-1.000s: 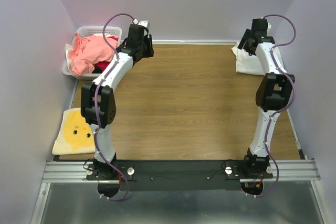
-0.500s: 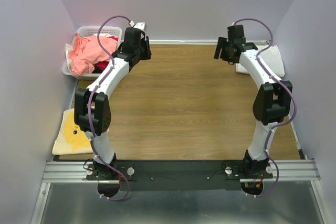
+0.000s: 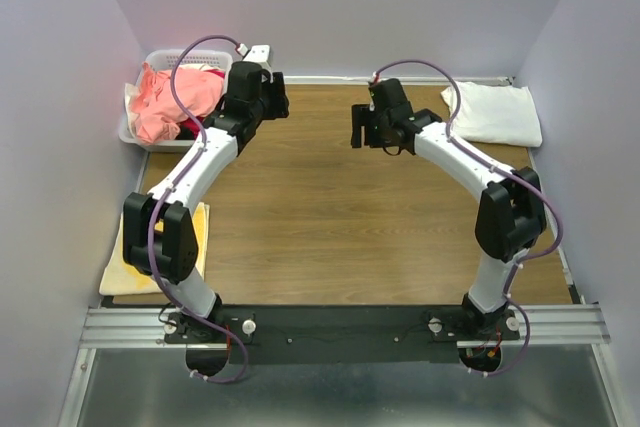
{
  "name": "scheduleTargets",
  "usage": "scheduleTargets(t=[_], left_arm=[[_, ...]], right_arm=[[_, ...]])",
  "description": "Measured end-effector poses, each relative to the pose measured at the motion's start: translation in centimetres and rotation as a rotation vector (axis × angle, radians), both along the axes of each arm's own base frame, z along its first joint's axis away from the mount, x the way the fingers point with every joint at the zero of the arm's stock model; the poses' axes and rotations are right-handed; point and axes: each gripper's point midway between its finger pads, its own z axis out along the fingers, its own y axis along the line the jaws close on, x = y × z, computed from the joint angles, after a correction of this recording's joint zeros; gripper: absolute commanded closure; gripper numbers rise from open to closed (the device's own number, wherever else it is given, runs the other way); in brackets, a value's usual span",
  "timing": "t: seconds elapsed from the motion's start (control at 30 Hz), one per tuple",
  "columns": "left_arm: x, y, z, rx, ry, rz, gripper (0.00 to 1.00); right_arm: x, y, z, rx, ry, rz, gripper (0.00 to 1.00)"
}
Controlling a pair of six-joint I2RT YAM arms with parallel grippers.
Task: Fold and stack the t-shirts
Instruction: Reset both grippers
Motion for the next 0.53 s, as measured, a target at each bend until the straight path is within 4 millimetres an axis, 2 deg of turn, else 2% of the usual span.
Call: scheduleTargets(t=[0.03, 0.1, 0.2, 0.4, 0.53], left_arm=[[-0.1, 0.0, 0.2, 0.002, -0.006, 0.0, 0.12], [-0.4, 0.0, 0.4, 0.01, -0.02, 0.002, 0.05], [-0.6, 0.1, 0.5, 0.011, -0.024, 0.018, 0.05], [-1.6, 0.2, 0.7, 0.037, -0.036, 0.051, 0.04], [-2.1, 0.6, 1.1, 0.048, -0.047, 0.074, 0.04]], right_arm=[[-0.6, 0.9, -0.3, -0.001, 0.004, 0.021, 0.21], [-1.4, 1.9, -0.7, -0.004, 0.009, 0.048, 0.21], [-1.7, 2.1, -0.5, -0.003, 0.003, 0.054, 0.21], [-1.2, 1.7, 2.1, 0.017, -0.07, 0.042, 0.21], [-1.2, 1.7, 2.7, 0.026, -0.091, 0.041, 0.21]])
